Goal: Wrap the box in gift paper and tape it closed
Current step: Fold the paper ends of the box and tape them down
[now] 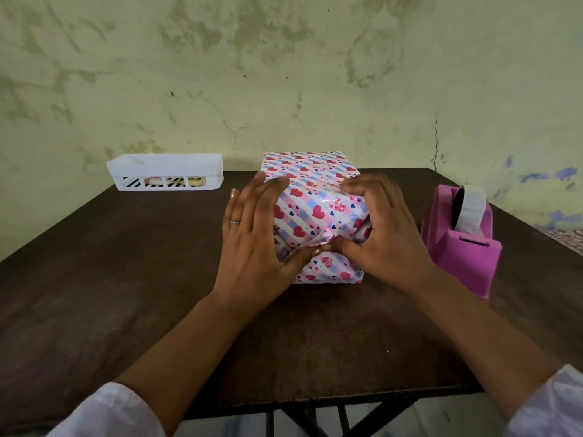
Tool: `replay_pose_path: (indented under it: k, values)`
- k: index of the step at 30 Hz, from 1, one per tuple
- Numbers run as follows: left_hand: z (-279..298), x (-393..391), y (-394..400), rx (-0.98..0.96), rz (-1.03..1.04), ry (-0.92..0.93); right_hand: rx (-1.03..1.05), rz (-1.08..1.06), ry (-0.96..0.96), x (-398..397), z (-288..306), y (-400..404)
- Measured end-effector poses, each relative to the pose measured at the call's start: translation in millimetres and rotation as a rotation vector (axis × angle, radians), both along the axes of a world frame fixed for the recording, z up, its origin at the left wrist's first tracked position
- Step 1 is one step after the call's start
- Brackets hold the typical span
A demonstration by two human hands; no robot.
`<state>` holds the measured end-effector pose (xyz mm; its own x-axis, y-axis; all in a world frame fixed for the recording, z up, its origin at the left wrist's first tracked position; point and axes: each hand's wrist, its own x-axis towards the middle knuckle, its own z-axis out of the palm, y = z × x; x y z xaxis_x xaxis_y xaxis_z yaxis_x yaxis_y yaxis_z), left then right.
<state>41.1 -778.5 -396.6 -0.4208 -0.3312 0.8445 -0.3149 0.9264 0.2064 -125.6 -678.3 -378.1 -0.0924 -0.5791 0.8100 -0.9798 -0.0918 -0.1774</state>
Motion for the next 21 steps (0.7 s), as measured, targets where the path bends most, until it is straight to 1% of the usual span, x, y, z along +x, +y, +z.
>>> replay_pose_path:
  k: [5, 8, 10, 12, 14, 16, 18, 19, 21]
  values:
    - [2.5, -2.1, -1.6, 0.001, 0.047, 0.028, -0.092, 0.014, -0.044, 4.5, -3.3, -4.5]
    - [1.4, -2.6, -1.4, 0.031, 0.051, 0.042, -0.117, 0.036, -0.14, 9.4, 2.5, -4.4]
    - [0.6, -1.9, 0.0, 0.048, 0.048, 0.042, -0.172, 0.033, -0.176, 13.1, 9.7, 1.3]
    - [1.1, -1.0, 0.9, 0.053, 0.041, 0.037, -0.234, -0.016, -0.099, 18.5, 11.8, 11.1]
    - [2.5, 0.1, 0.3, 0.044, 0.025, 0.032, -0.217, -0.027, 0.055, 24.2, 10.3, 20.2]
    - [2.6, 1.7, -0.8, 0.016, 0.001, 0.029, -0.105, -0.036, 0.239, 26.5, 7.0, 25.6]
    - [1.7, 3.2, -1.0, 0.005, -0.013, 0.023, 0.037, -0.073, 0.371, 24.0, 5.1, 27.9]
    - [1.1, 3.4, -0.8, 0.008, -0.02, 0.017, 0.085, -0.096, 0.399, 22.4, 5.7, 29.5]
    - [0.4, 4.2, -1.7, 0.013, -0.042, -0.001, 0.118, -0.142, 0.428, 22.3, 9.6, 31.2]
